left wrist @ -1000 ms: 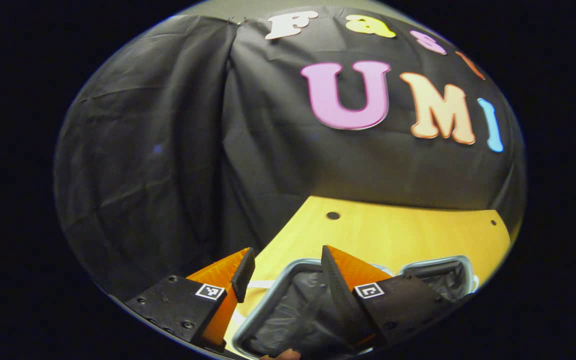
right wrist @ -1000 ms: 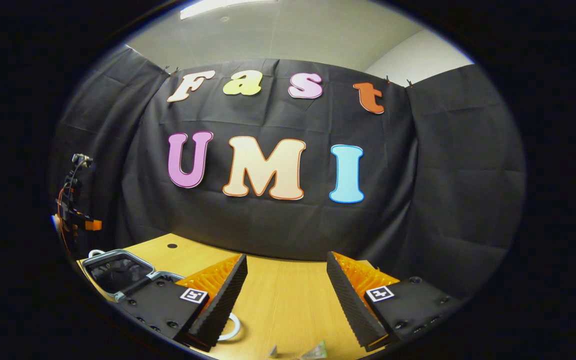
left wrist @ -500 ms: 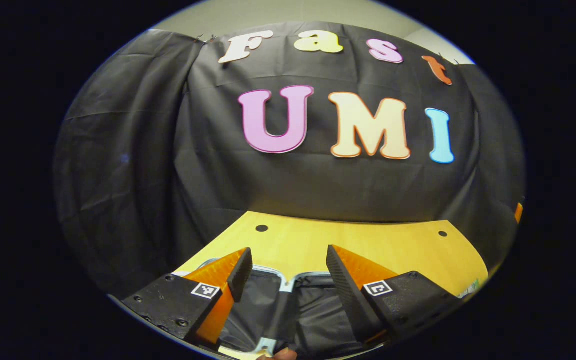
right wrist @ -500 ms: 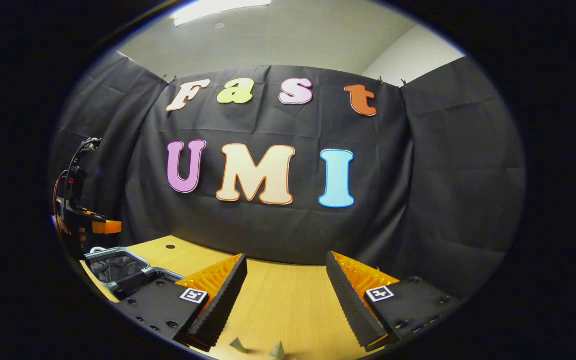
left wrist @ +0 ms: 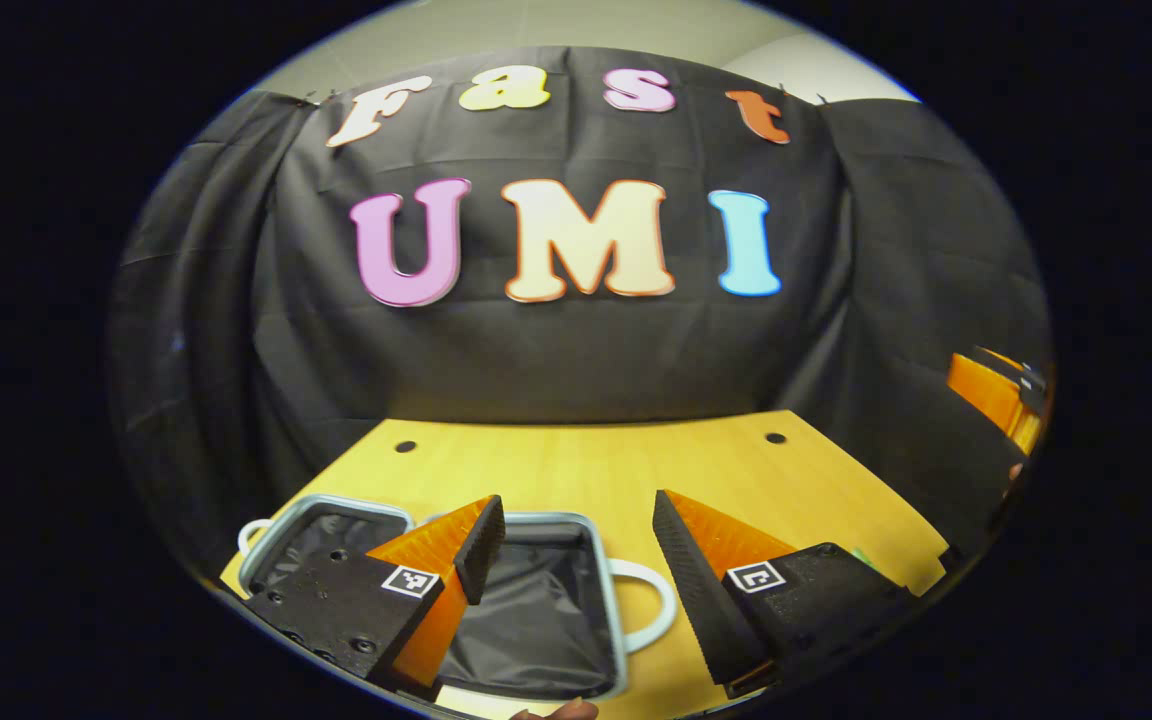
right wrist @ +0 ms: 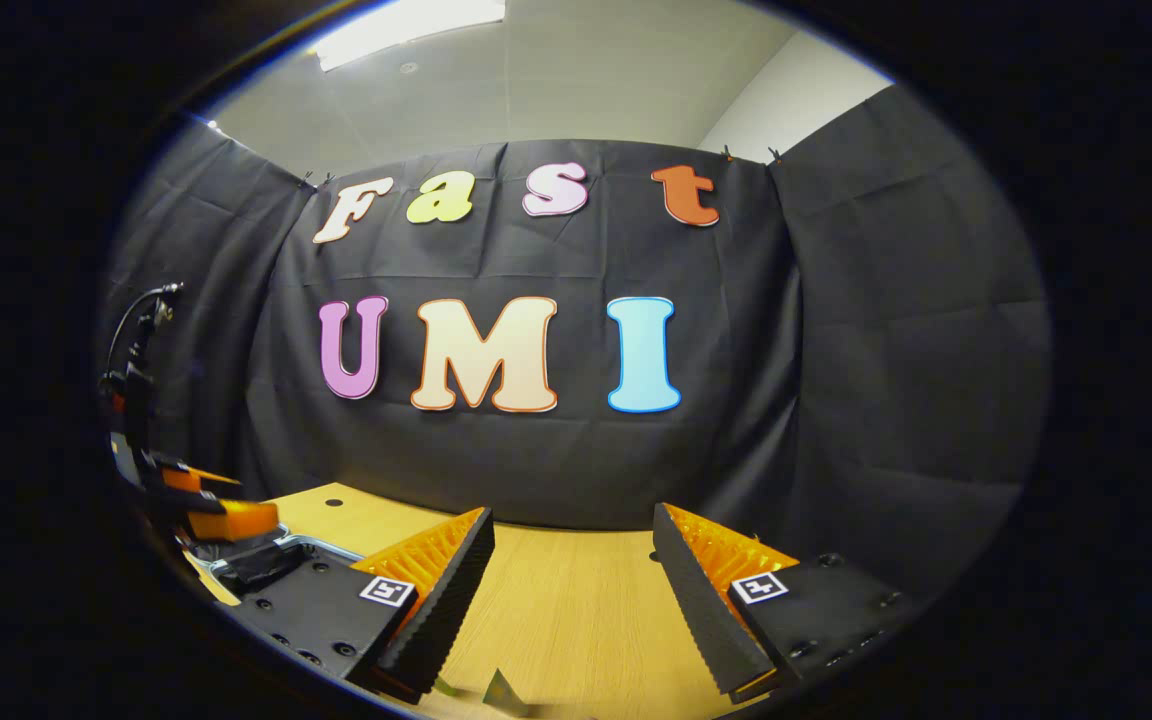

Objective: First open the suitcase, pack the skin care products into it, and then close the suitcase.

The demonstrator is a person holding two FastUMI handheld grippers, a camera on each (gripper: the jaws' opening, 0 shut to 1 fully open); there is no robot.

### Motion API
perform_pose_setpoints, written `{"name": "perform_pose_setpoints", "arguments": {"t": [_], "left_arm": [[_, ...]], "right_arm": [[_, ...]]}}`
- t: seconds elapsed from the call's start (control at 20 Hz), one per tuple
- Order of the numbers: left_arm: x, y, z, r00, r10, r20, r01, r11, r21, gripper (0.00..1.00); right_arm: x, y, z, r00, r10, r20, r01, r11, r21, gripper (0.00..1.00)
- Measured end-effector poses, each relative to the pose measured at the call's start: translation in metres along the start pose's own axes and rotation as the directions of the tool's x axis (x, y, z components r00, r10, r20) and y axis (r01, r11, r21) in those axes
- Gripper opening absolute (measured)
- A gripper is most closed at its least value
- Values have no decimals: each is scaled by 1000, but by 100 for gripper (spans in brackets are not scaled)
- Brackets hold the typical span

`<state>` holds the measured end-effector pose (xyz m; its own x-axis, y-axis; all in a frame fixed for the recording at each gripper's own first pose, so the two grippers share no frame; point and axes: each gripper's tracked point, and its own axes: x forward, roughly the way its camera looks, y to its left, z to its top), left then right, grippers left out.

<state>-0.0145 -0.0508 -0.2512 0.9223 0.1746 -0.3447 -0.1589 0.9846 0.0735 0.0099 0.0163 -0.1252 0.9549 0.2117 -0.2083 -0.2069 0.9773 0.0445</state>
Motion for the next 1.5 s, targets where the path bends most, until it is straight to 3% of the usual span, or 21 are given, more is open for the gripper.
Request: {"name": "perform_pose_setpoints", "arguments": {"t": [0.2,0.45,0.95,1.0,1.05,1.1,1.25,1.3,1.5], "left_arm": [[3,-66,-38,990,-127,-68,126,992,-25,89],[15,-114,-78,961,-231,-149,223,972,-67,88],[22,-155,-162,907,-305,-289,268,950,-161,79],[22,-158,-172,900,-310,-307,271,949,-163,63],[23,-159,-181,893,-312,-326,272,949,-163,62],[23,-159,-189,888,-307,-342,268,950,-157,50],[28,-160,-202,883,-305,-357,261,951,-165,47],[29,-161,-204,878,-315,-360,264,947,-184,36],[34,-158,-198,879,-336,-337,275,937,-216,19]], "right_arm": [[-4,-19,-7,1000,4,-10,-5,999,-36,99],[-6,-31,-26,998,6,-66,-9,999,-42,100],[-23,-16,-63,981,101,-168,-111,992,-52,99],[-27,-11,-68,976,119,-184,-128,991,-34,99],[-30,-3,-76,969,141,-202,-146,989,-9,99],[-33,2,-86,961,160,-227,-162,987,12,99],[-42,7,-114,940,179,-290,-177,984,33,99],[-44,8,-122,933,184,-309,-182,983,35,99],[-49,19,-146,913,213,-349,-218,976,26,99]]}}
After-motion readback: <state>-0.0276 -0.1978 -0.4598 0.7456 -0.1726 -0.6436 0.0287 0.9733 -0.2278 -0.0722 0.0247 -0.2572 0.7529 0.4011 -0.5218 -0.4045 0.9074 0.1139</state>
